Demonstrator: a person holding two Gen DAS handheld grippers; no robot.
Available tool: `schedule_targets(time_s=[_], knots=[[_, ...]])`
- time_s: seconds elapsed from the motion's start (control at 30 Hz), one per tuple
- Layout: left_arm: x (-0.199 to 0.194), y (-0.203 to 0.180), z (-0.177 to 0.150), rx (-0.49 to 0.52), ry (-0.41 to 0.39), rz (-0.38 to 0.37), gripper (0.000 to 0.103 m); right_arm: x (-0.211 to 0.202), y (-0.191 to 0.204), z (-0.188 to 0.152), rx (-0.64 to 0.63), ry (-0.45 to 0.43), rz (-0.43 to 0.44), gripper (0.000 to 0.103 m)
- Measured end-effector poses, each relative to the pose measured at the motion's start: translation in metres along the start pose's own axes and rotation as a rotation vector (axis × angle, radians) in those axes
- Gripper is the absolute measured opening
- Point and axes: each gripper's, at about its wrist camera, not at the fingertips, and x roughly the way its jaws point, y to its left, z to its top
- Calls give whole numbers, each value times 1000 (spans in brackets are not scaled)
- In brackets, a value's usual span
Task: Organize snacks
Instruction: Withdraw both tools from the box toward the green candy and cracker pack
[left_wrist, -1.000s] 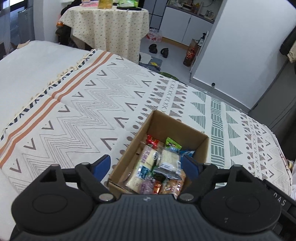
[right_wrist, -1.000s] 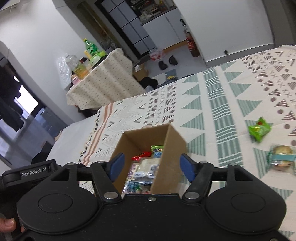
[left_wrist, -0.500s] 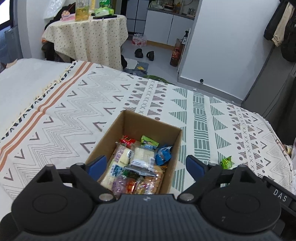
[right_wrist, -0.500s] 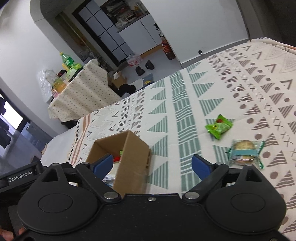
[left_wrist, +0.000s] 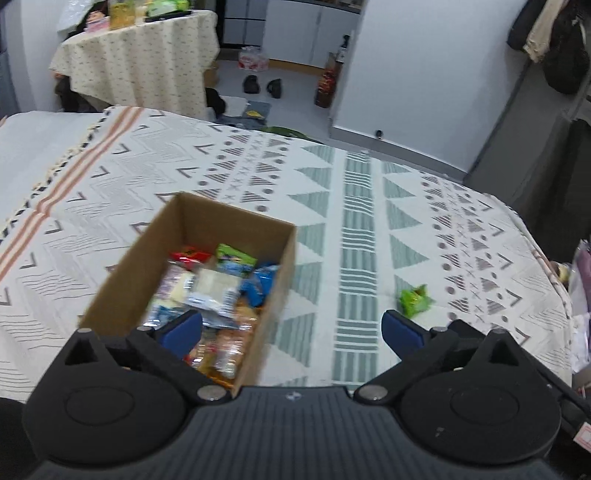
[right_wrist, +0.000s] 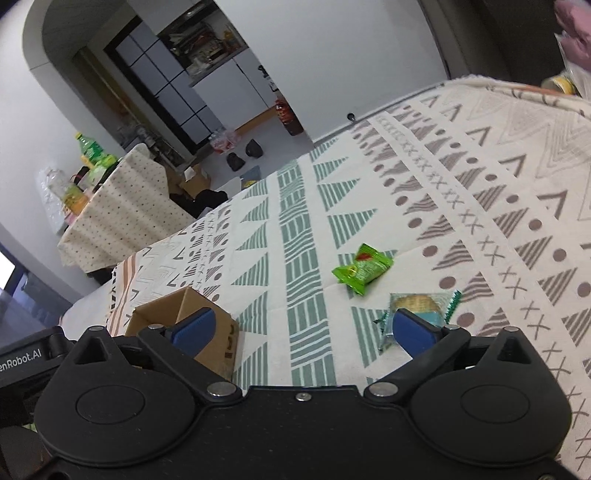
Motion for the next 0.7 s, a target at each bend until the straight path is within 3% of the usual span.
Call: schedule_targets(time_s=[0.7], knots=[[59, -49, -9, 46, 55, -102, 102, 16, -53, 2, 101, 4, -180, 103]])
